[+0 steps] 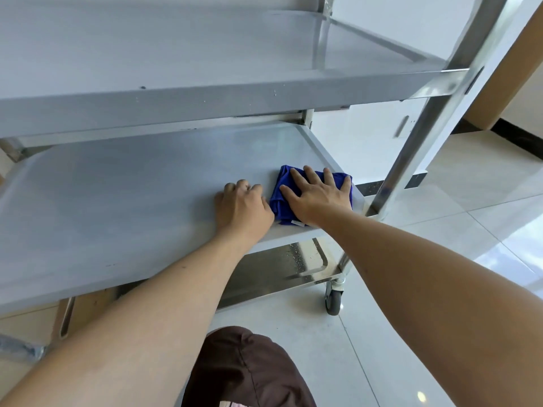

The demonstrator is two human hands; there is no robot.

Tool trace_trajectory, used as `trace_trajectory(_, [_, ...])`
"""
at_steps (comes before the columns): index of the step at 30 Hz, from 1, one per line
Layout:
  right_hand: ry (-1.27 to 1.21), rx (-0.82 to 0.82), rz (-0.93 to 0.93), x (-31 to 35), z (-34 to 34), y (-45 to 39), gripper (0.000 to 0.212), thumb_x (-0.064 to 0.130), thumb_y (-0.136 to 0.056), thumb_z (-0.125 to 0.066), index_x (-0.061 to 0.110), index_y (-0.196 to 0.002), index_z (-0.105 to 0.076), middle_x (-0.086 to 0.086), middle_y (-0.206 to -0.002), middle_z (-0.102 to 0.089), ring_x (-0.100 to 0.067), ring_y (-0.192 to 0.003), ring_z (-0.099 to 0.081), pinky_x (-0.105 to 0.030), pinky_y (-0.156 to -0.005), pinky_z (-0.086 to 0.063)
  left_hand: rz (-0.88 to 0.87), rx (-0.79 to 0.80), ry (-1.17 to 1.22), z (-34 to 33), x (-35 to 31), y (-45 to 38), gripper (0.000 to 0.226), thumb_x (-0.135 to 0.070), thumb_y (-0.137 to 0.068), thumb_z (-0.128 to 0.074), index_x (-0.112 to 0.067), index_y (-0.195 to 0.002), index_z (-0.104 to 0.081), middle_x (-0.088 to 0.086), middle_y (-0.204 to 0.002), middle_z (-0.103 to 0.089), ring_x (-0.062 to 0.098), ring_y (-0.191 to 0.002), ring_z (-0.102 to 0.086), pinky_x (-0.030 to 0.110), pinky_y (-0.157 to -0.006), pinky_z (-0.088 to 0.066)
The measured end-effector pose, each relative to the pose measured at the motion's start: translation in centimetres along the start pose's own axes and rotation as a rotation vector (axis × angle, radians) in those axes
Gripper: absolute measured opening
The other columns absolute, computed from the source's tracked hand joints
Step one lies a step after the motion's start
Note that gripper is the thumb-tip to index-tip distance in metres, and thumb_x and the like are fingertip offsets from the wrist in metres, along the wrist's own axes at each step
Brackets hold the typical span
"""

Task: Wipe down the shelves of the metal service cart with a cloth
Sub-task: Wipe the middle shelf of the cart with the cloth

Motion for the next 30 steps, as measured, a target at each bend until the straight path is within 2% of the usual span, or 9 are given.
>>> trace_trajectory(5, [0.019,-0.026,-0.001,0.6,0.4,-4.3,0.075,0.074,-0.087,-0.004,0.044,-0.155,-0.011,0.008,-0.166,-0.013,-0.033,-0.152,-0.005,-0.069,-0.111,0.003,-0.033,-0.013,-0.029,0.0,-0.2,-0.1,0.026,-0.027,-0.089,-0.043,-0.019,-0.101,-0.064,0.004,-0.106,-0.060,0.031,-0.099,-0.051,0.040,-0.081,-0.039])
trace_trajectory(8, [0.013,-0.051,-0.015,1.3,0.7,-7.4,0.072,0.071,-0.088,-0.006,0.042,-0.153,-0.020,0.006,-0.161,-0.025,-0.034,-0.149,-0.013,-0.068,-0.108,-0.001,-0.032,-0.023,-0.026,-0.2,-0.2,-0.1,0.019,-0.024,-0.085,-0.042,-0.020,-0.091,-0.060,0.003,-0.101,-0.058,0.030,-0.095,-0.050,0.040,-0.078,-0.038])
trace_trajectory(12, [0.018,-0.071,-0.013,2.1,1.2,-11.9,0.069,0.068,-0.088,-0.008,0.041,-0.146,-0.031,0.004,-0.152,-0.038,-0.033,-0.144,-0.021,-0.066,-0.104,-0.009,-0.029,-0.047,-0.031,-0.3,0.0,-0.1,0.017,-0.025,-0.086,-0.042,-0.022,-0.090,-0.058,0.001,-0.100,-0.057,0.028,-0.093,-0.049,0.038,-0.074,-0.032])
trace_trajectory(18, [0.010,-0.028,-0.044,2.5,1.2,-18.0,0.069,0.070,-0.088,-0.009,0.044,-0.150,-0.028,0.006,-0.160,-0.030,-0.033,-0.150,-0.013,-0.069,-0.109,-0.008,-0.016,-0.134,-0.002,-0.4,0.3,0.0,0.017,-0.025,-0.085,-0.043,-0.023,-0.086,-0.060,-0.001,-0.094,-0.058,0.027,-0.087,-0.050,0.037,-0.072,-0.035])
trace_trajectory(27, [0.017,0.017,0.017,6.1,0.7,-18.8,0.069,0.072,-0.088,-0.006,0.048,-0.151,-0.022,0.004,-0.162,-0.024,-0.039,-0.150,-0.010,-0.073,-0.108,0.000,0.029,-0.098,0.038,0.2,0.1,0.1,0.019,-0.026,-0.082,-0.045,-0.023,-0.084,-0.064,-0.001,-0.088,-0.062,0.026,-0.089,-0.054,0.038,-0.077,-0.041])
trace_trajectory(30, [0.034,0.028,0.103,10.1,0.4,-17.5,0.065,0.069,-0.090,-0.008,0.047,-0.149,-0.024,0.001,-0.160,-0.026,-0.041,-0.148,-0.013,-0.073,-0.108,-0.004,0.108,-0.149,0.087,1.3,0.8,0.4,0.009,-0.020,-0.081,-0.049,-0.019,-0.075,-0.056,0.003,-0.078,-0.062,0.028,-0.082,-0.055,0.035,-0.068,-0.036])
Point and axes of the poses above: each hand's wrist, its own y-axis away from the middle knuckle, its own z-axis out of the back of the hand, x = y × z, the point moved 7 cm from there along -y, towards the middle knuckle
